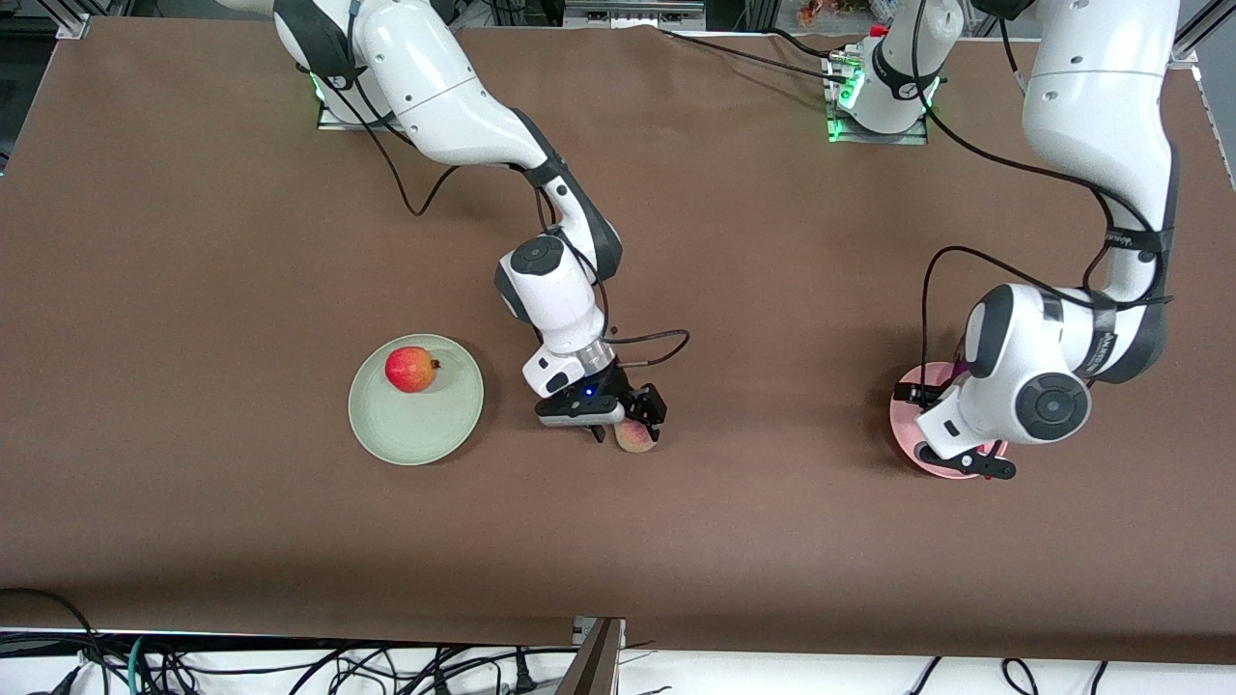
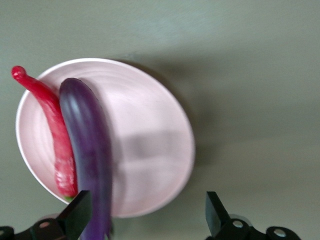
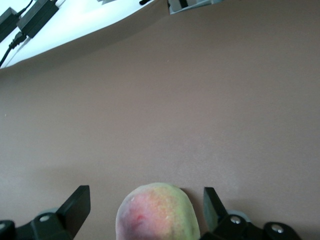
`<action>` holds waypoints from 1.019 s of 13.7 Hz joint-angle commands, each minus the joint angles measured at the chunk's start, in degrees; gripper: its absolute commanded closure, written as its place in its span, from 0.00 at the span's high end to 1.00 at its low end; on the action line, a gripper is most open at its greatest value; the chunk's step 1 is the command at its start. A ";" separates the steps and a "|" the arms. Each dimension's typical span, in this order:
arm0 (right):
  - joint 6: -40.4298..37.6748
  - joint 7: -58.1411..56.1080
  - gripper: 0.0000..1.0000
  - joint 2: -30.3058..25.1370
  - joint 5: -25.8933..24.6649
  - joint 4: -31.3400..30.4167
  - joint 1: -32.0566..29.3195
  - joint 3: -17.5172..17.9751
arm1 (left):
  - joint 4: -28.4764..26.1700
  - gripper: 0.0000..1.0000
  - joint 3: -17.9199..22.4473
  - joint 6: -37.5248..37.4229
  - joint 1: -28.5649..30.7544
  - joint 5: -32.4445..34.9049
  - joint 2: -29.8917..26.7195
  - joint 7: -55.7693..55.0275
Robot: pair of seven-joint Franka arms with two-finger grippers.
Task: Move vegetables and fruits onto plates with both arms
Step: 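Place the eggplant with the left gripper while the right gripper grasps the peach, then lift the peach with the right gripper while the left gripper withdraws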
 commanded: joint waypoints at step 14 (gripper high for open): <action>-6.39 -12.22 0.08 -10.68 -2.64 -13.29 0.41 -3.45 | 10.79 1.00 0.04 -26.46 -1.71 3.45 -21.88 -6.25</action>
